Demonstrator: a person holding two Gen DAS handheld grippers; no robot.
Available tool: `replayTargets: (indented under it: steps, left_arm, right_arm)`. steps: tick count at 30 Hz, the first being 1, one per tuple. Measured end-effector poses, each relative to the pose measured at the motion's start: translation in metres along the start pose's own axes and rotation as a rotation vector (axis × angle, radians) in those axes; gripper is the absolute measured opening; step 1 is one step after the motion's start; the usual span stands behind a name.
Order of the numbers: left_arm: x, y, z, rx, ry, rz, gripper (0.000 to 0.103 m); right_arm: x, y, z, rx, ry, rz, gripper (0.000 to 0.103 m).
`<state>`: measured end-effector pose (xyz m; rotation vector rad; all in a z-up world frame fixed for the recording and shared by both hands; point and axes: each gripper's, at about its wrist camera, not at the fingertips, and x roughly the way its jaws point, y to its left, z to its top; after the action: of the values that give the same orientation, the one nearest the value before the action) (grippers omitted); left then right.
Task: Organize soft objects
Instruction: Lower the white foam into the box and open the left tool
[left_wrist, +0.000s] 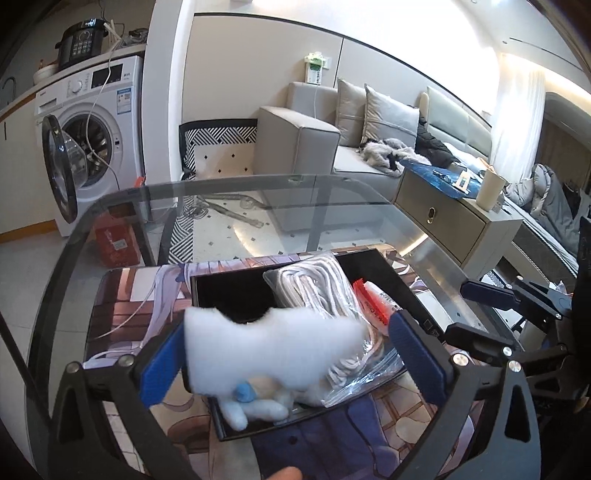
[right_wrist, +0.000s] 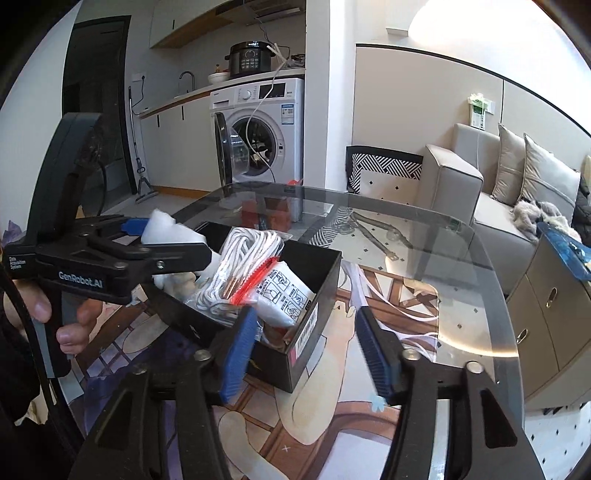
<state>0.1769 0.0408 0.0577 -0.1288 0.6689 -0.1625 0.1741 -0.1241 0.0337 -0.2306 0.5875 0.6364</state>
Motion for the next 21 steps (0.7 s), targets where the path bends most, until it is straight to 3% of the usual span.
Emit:
replayTargets:
  steps: [3,11,14,21]
  left_arm:
    - [0.001,-0.001,-0.001,0.012,0.007,0.023,0.103]
    - [-0.018,-0.004,-0.008,0.029,-0.030,0.027,0.103]
    - [-0.027,-0.001,-0.010,0.023,-0.049,0.026,0.103]
    - [-0.043,0.002,-0.022,0.022,-0.067,0.042,0.103]
  right_arm:
    - [-0.001,0.003,-0.002,0.002,-0.004,0.002,0.065]
    - [-0.009,0.003,-0.005,0.041,-0.043,-0.001,0.096]
    - [-0.012,0.003,-0.007,0.062,-0.061,0.005,0.102]
    - [-0.015,0.005,-0.014,0.113,-0.092,0.035,0.102]
